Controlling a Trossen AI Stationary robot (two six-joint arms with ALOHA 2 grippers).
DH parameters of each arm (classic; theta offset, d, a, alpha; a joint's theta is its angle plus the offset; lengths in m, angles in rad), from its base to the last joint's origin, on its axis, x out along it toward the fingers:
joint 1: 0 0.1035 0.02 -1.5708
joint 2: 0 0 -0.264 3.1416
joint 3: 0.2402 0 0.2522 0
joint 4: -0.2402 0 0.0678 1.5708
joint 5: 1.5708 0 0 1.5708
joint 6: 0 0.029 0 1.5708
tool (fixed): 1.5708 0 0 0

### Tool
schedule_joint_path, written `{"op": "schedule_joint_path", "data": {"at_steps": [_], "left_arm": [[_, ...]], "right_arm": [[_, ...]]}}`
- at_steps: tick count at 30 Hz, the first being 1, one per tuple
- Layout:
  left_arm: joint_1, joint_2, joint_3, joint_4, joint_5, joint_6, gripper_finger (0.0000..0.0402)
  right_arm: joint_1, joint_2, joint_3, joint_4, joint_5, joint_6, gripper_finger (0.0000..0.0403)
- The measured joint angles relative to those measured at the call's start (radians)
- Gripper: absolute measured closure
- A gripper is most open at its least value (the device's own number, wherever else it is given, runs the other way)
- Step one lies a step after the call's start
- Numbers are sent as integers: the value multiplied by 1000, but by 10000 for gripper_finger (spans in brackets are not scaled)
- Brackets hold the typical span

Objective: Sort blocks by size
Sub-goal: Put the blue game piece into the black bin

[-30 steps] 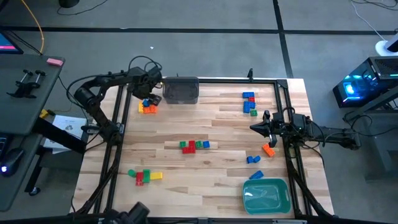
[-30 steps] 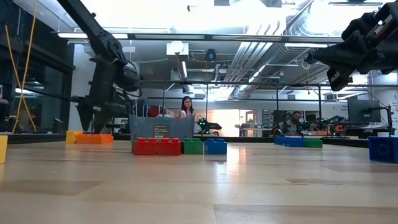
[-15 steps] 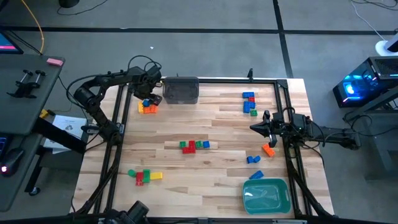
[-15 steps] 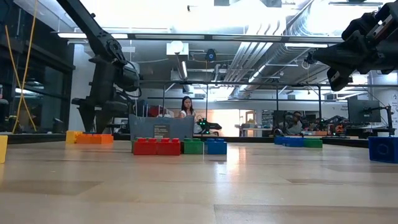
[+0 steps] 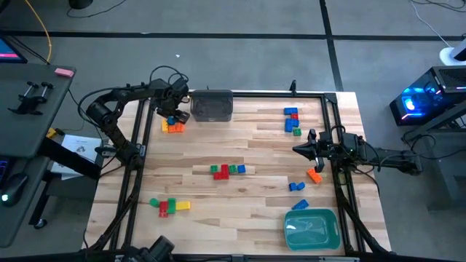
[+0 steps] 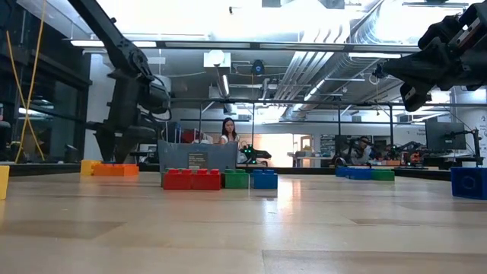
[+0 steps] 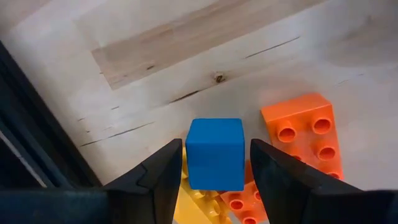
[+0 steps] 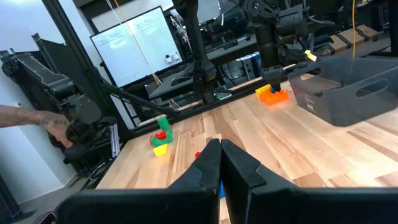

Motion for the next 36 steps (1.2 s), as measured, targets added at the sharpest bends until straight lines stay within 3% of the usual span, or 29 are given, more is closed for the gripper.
{"op": "schedule_joint_path", "data": {"at_steps": [19,27,31,36], "left_arm": [[0,20,-46,86,-11,-38,236],[1,19,-34,71,1,-1,298],[25,21,34,-10,18,36,306],[49,-21,209,-87,15,57,306]], "right_arm": [[0,0,0,0,0,0,402],[0,0,0,0,0,0,402],[0,0,0,0,0,0,402],[0,0,0,0,0,0,402]]}}
